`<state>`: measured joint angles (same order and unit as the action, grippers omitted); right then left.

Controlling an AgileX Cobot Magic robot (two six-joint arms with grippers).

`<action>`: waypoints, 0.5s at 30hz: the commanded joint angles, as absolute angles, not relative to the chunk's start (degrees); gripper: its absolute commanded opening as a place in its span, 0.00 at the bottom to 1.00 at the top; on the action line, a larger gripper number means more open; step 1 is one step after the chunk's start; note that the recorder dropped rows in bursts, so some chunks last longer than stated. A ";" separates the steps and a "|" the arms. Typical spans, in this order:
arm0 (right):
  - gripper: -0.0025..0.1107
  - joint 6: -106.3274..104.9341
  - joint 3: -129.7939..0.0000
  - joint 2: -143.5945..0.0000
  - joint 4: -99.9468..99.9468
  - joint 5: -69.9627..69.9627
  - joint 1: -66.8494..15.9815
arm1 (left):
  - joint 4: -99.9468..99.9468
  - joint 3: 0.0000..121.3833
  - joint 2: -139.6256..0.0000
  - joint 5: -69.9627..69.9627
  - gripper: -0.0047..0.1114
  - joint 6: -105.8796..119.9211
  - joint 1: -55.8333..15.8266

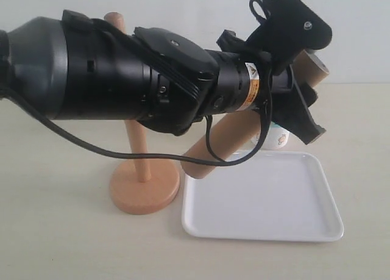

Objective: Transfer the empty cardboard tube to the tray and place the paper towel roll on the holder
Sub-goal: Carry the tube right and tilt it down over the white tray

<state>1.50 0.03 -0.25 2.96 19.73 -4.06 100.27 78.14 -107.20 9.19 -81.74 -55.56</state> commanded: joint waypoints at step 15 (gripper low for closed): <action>0.07 1.30 0.00 0.00 3.30 19.09 -3.96 | 91.72 78.56 -107.85 14.01 0.08 -62.61 -55.86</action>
<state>1.50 0.03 -0.25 2.96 19.73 -4.06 94.94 78.14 -107.32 11.53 -67.97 -55.56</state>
